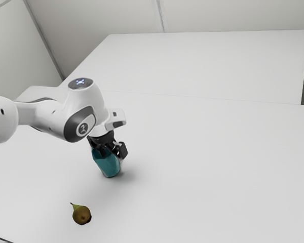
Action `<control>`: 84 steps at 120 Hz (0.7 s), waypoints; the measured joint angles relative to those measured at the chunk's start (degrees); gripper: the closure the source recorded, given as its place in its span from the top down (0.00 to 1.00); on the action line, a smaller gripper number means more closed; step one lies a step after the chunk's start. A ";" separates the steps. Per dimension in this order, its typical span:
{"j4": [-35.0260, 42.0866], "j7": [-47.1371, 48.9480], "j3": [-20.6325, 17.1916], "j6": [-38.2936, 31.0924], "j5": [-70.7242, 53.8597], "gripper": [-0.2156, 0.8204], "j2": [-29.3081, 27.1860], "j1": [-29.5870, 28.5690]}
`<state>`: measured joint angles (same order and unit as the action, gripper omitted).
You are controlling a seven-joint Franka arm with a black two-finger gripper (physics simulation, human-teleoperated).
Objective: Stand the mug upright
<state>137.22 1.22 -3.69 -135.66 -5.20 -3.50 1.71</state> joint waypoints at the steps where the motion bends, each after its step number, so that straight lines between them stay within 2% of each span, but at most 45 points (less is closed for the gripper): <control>1: 0.00 0.00 0.00 0.00 0.00 0.68 -0.08 0.03; 33: 0.00 -0.01 0.00 0.16 0.02 0.75 -2.78 0.76; 68: -0.71 -0.09 -0.03 0.87 0.44 0.77 -4.73 1.35; 84: -3.93 -0.09 -0.08 3.39 1.23 0.77 -4.23 1.50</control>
<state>133.29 1.13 -3.77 -132.26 -3.98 -7.73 3.20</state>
